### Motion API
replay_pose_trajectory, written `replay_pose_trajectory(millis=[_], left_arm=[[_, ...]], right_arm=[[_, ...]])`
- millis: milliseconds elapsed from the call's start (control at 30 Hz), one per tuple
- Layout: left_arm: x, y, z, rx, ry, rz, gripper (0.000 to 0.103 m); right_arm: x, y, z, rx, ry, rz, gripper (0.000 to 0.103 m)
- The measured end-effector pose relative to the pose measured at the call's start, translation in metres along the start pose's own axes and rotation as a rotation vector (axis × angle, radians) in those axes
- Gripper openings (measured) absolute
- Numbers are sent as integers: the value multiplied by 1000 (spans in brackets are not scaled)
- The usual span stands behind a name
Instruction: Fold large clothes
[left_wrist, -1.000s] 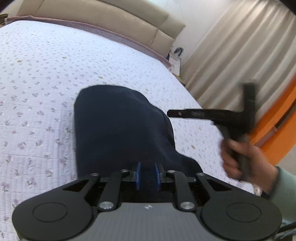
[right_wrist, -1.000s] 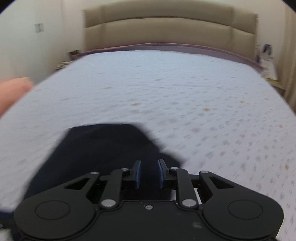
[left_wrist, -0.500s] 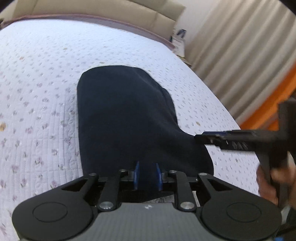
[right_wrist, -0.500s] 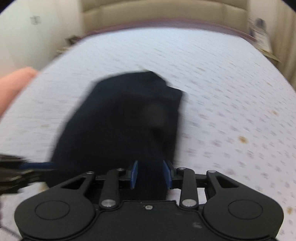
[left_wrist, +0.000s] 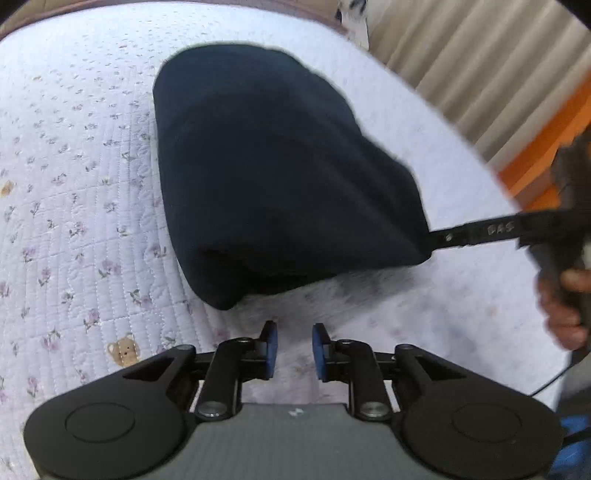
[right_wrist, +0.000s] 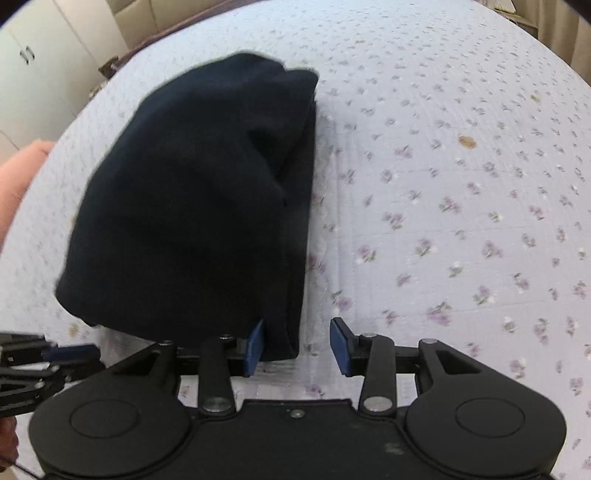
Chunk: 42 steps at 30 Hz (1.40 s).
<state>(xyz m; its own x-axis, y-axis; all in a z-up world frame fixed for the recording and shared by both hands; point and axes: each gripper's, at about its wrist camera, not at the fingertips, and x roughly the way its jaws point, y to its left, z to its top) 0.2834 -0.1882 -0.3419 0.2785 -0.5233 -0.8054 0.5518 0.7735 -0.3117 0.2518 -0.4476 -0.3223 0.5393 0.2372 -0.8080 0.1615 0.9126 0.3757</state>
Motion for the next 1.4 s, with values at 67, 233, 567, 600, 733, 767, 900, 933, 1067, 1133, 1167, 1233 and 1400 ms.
replay_pose_trajectory(millis=[67,233,567,600,733,767,900,933,1067,1133,1167,1233,1400], left_arm=[[-14,6,7,10,-13,54,45],[-51,23,43,49,-125,188,61],[-9,51,137,-93,-194,35,90],[0,56,142,-122,-176,13,90],[25,79,145,-224,-139,-58,89],[29,83,145,-238,-136,-66,89],[34,91,144,-241,-131,-85,90],[35,93,146,-240,-129,-86,90],[43,98,148,-251,-104,-98,94],[45,100,149,-281,-100,-107,95],[45,100,149,-286,-103,-111,95],[46,99,149,-281,-105,-109,96],[61,117,143,-364,-80,-207,101]], right_arm=[[-12,1,9,-3,-32,-23,76],[-34,13,38,9,-140,4,84],[12,18,102,76,-158,108,87],[19,16,106,85,-151,115,87],[44,10,115,85,-140,111,87],[47,9,116,81,-139,113,87],[59,5,117,80,-121,130,88],[59,4,117,83,-118,137,88],[64,0,117,102,-95,156,92],[66,-1,118,98,-93,159,94],[68,-1,118,92,-92,158,96],[71,-2,118,88,-84,167,97],[89,-20,116,172,-29,262,101]])
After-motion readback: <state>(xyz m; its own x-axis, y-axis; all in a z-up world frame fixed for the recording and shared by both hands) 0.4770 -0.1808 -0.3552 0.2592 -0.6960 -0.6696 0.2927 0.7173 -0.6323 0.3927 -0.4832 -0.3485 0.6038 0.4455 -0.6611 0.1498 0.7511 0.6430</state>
